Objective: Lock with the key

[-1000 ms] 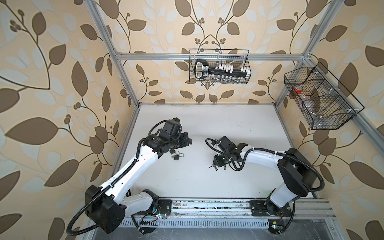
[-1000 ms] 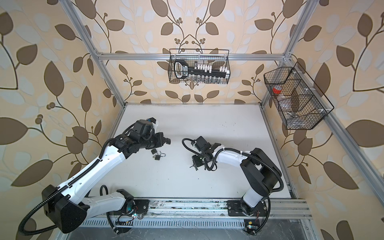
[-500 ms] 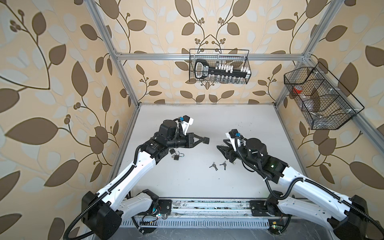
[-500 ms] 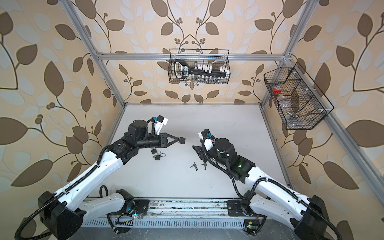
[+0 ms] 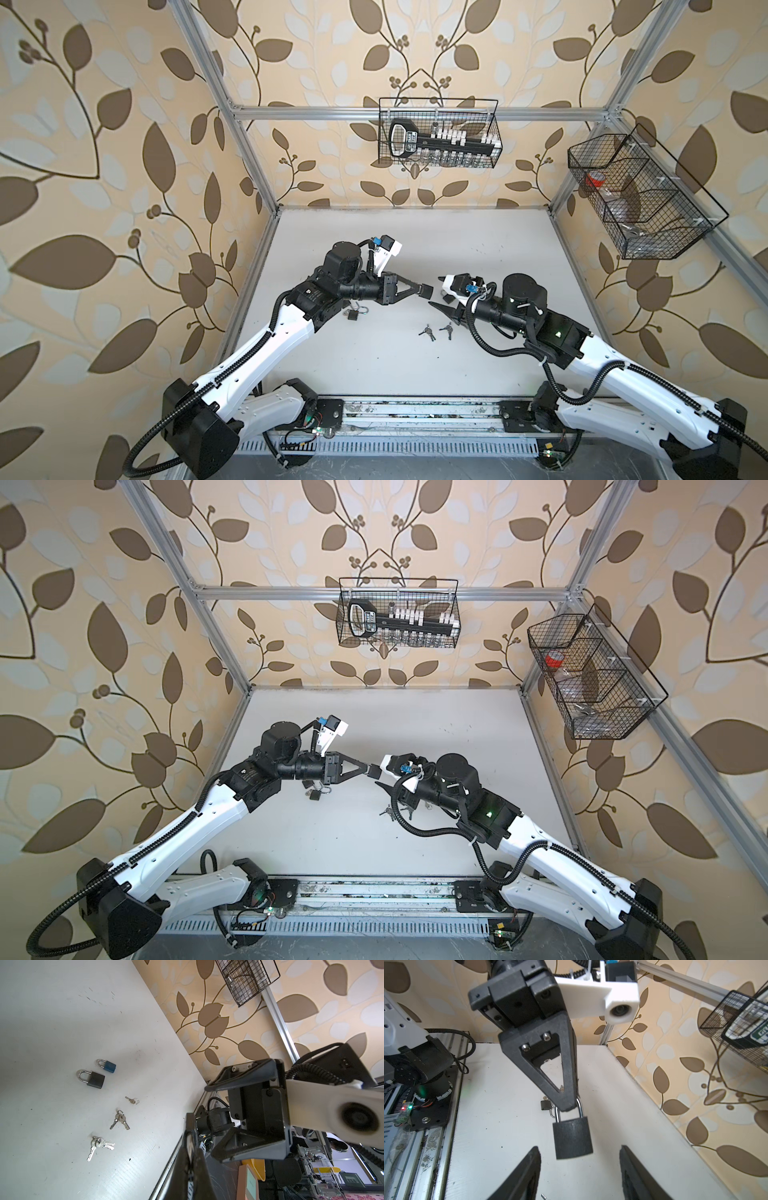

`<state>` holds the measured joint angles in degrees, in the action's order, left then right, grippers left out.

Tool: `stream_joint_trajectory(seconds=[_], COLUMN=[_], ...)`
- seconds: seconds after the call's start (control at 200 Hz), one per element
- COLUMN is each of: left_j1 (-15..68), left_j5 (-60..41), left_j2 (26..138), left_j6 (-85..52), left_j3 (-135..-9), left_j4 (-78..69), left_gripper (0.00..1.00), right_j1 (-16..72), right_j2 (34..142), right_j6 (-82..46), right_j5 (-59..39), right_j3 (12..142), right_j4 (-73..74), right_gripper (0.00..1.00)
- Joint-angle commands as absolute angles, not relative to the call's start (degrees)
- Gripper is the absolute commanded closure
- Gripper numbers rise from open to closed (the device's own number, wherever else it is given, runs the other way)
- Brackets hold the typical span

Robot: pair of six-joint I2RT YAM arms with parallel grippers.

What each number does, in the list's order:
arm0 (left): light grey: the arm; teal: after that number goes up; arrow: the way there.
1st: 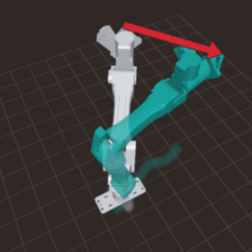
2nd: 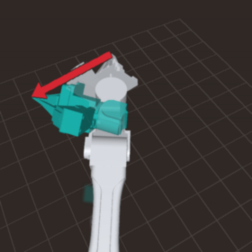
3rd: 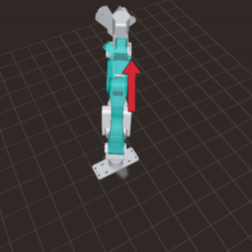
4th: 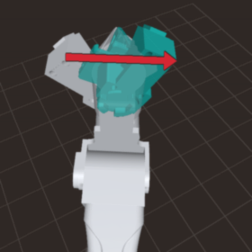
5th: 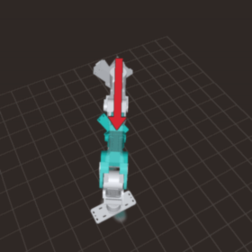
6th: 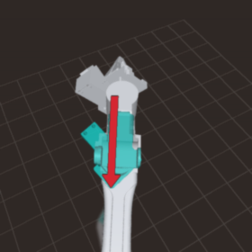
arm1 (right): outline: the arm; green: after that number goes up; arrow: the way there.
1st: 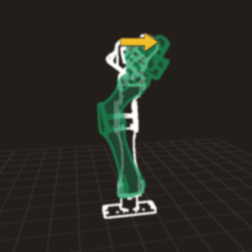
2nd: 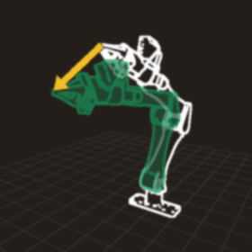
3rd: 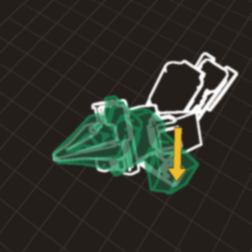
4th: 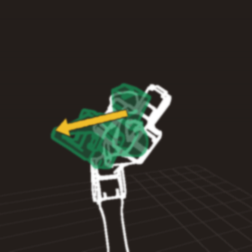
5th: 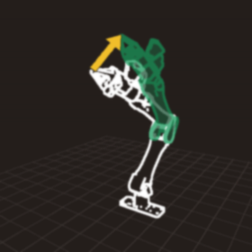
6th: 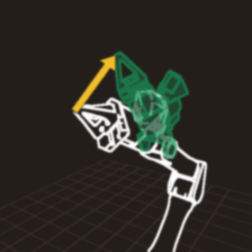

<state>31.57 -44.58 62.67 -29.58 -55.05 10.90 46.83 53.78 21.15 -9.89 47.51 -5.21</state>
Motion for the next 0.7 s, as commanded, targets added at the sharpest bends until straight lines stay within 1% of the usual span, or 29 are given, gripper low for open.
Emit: stream_joint_trajectory(seconds=[0.0,0.25,0.32,0.5,0.695], left_j1=[31.99,31.94,31.95,31.99,32.01], left_j5=[-46.24,-45.44,-45.35,-45.26,-44.87], left_j2=[61.17,61.07,61.17,61.51,61.52], left_j6=[-27.39,-27.16,-27.15,-26.89,-27.07], left_j3=[-57.56,-57.55,-57.79,-58.01,-58.00], left_j4=[9.04,9.49,9.75,10.28,10.29], left_gripper=[1.00,1.00,1.00,1.00,1.00], right_j1=[48.52,51.58,51.84,51.86,51.84], right_j2=[55.87,58.94,59.51,60.46,61.30], right_j6=[25.79,26.63,26.32,25.69,25.62], right_j5=[-8.61,-2.26,-0.22,1.43,1.51], right_j3=[50.55,51.15,51.24,51.15,51.15], right_j4=[-7.73,-6.65,-6.10,-4.50,-4.14], right_gripper=[0.39,0.40,0.42,0.48,0.54])
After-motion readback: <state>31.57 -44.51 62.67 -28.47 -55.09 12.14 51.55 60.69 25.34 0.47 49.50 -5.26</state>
